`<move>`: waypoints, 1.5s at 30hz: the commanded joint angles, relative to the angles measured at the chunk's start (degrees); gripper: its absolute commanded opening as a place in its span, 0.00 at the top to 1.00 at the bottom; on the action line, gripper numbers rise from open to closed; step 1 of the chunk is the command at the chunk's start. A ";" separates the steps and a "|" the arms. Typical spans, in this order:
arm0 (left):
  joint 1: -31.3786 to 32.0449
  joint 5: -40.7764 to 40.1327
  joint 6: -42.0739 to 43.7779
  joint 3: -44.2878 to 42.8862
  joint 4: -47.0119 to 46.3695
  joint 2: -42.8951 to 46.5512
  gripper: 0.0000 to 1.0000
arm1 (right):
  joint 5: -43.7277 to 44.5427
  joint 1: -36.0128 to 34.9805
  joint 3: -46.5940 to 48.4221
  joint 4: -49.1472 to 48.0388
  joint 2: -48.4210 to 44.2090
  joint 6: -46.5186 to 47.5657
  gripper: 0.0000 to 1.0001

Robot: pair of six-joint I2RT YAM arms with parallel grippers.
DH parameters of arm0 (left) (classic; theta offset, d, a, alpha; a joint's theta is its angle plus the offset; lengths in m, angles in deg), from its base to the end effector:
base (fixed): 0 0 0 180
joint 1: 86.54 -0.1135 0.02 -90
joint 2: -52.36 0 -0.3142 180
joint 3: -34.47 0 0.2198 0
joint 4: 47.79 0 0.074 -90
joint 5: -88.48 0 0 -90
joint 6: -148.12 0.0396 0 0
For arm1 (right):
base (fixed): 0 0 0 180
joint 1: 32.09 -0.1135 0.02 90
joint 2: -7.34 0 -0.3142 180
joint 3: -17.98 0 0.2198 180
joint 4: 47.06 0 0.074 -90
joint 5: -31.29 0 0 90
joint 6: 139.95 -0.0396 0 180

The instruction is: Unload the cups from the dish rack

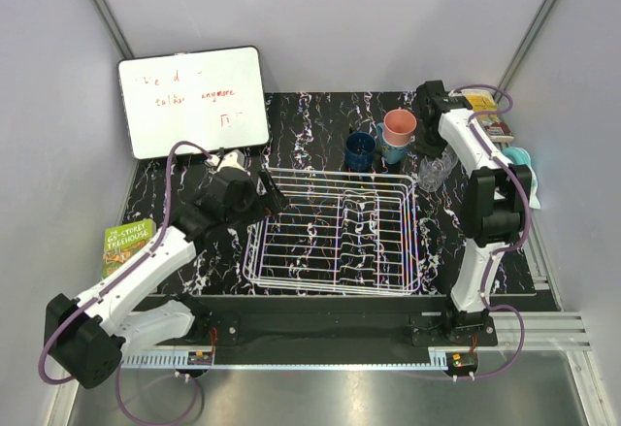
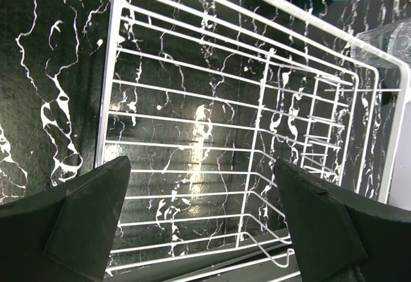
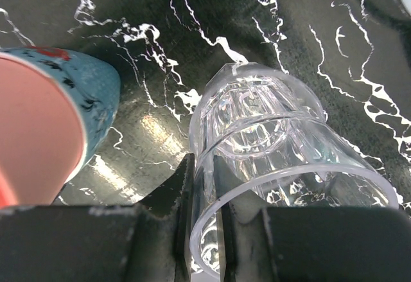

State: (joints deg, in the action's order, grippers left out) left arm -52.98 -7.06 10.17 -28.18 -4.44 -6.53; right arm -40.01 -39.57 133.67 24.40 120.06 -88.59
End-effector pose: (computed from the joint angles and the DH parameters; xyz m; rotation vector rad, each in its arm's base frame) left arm 0.1391 -0.0877 0.3246 -0.3460 2.3150 -0.6333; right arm 0.4000 0.0397 0.3110 0.7958 2.5440 -0.2054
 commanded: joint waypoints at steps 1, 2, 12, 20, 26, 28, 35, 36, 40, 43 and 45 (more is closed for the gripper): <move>-0.16 1.32 -0.31 0.40 -1.40 -0.70 0.01 | -0.86 0.45 -0.45 -2.09 0.91 1.19 1.00; -0.16 1.32 -0.22 0.40 -1.49 -0.78 0.01 | -0.86 0.54 -0.36 -2.18 1.00 1.28 1.00; -0.16 1.59 0.13 0.40 -1.58 -1.22 0.01 | 0.28 0.45 0.60 -2.79 -3.21 1.98 0.79; -0.16 0.79 0.66 0.31 -1.76 -0.87 0.01 | 1.16 0.45 0.87 -2.71 -6.99 2.51 0.61; -0.16 0.71 2.06 0.40 -1.41 0.09 0.01 | 1.00 0.37 -1.40 -5.15 -12.86 2.16 0.55; -0.16 0.62 3.38 -0.04 -0.97 0.27 0.01 | -0.50 0.28 -2.73 -7.35 -15.77 2.77 0.48; 1.15 -8.94 8.39 -3.64 7.29 -2.09 0.01 | 2.99 -11.02 -13.34 -17.97 -32.19 8.13 0.05; 1.24 -9.74 8.74 -4.25 8.08 -2.28 0.01 | 4.05 -12.80 -14.85 -18.95 -33.70 9.18 0.01; 1.68 -11.95 9.45 -4.52 9.67 -1.84 0.01 | 9.41 -20.62 -21.18 -21.86 -39.94 9.98 0.00; 1.77 -12.65 10.32 -4.78 10.11 -0.52 0.01 | 12.66 -26.43 -25.84 -22.74 -43.19 9.98 0.00; 1.86 -13.09 11.03 -5.13 10.37 0.36 0.01 | 14.08 -29.41 -28.92 -23.18 -44.43 9.46 0.00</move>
State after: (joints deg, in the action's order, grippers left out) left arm -51.56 -16.42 18.68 -30.52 4.94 -8.45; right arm -32.65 -64.32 109.32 4.16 77.90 -80.00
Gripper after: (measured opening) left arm 0.987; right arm 0.994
